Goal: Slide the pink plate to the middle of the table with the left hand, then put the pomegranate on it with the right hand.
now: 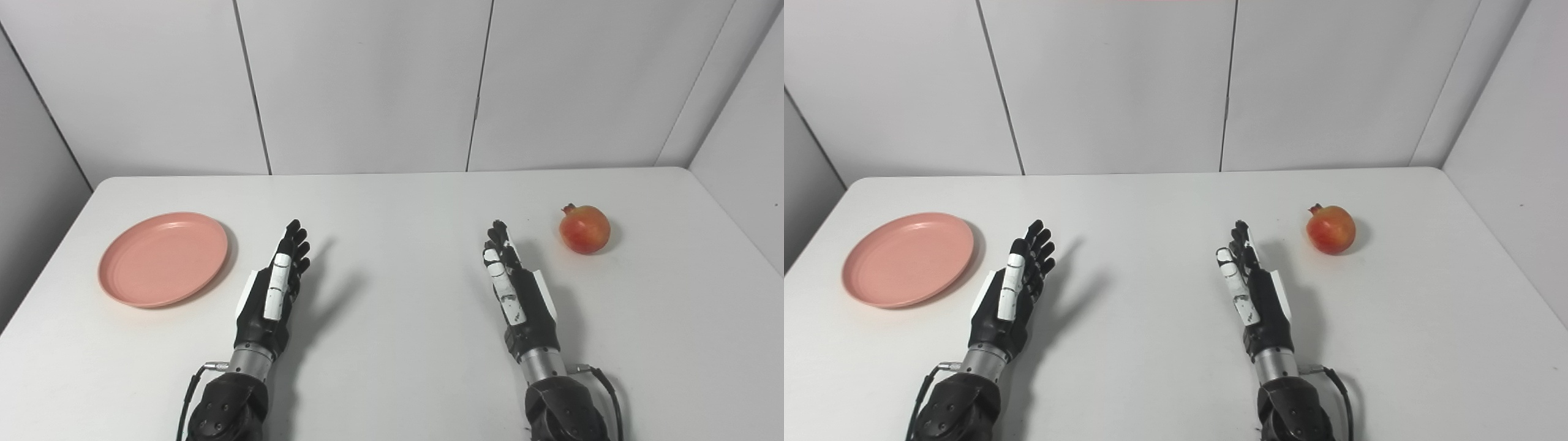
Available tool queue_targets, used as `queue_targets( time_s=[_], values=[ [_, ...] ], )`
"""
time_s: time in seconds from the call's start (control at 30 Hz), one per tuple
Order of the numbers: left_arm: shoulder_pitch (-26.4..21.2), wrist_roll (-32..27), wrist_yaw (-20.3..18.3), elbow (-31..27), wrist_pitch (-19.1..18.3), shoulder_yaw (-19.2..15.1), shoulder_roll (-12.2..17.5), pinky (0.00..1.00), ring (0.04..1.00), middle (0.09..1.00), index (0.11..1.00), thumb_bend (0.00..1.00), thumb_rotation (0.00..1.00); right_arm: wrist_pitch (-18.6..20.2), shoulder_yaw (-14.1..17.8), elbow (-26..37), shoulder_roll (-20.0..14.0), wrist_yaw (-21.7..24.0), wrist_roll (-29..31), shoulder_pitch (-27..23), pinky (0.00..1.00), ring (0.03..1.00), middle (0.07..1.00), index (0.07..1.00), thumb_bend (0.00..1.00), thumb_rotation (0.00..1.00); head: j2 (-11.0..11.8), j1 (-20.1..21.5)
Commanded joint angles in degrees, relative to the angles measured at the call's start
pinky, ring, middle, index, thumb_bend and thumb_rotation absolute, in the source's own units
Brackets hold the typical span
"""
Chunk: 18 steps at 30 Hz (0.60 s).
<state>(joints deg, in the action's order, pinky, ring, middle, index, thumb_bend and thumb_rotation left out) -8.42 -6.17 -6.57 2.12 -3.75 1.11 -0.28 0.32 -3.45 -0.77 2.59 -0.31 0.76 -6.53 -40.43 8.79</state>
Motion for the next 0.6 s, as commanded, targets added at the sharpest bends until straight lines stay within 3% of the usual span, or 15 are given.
queue_targets(
  time_s=[0.0,0.33,0.57],
  values=[
    [-2.00,-0.49,-0.27,-1.81,0.63,-0.10,0.22,1.00,1.000,1.000,1.000,0.67,1.00,-0.11,-0.30,2.29,-0.08,0.91,0.04,-1.47,1.00,1.000,1.000,1.000,0.72,0.88,0.85,-0.10],
    [-0.75,-0.43,-0.47,-2.85,0.47,0.08,0.54,1.00,1.000,1.000,1.000,0.68,1.00,0.36,-1.43,3.41,-0.19,1.02,-0.82,-0.19,1.00,1.000,1.000,1.000,0.73,0.91,3.11,0.08],
    [-0.71,-0.27,-0.23,-2.69,0.41,0.09,0.36,1.00,1.000,1.000,1.000,0.68,1.00,-0.04,-1.50,3.05,-0.50,1.06,-0.75,-0.19,1.00,1.000,1.000,1.000,0.75,0.90,2.74,0.16]
  ],
)
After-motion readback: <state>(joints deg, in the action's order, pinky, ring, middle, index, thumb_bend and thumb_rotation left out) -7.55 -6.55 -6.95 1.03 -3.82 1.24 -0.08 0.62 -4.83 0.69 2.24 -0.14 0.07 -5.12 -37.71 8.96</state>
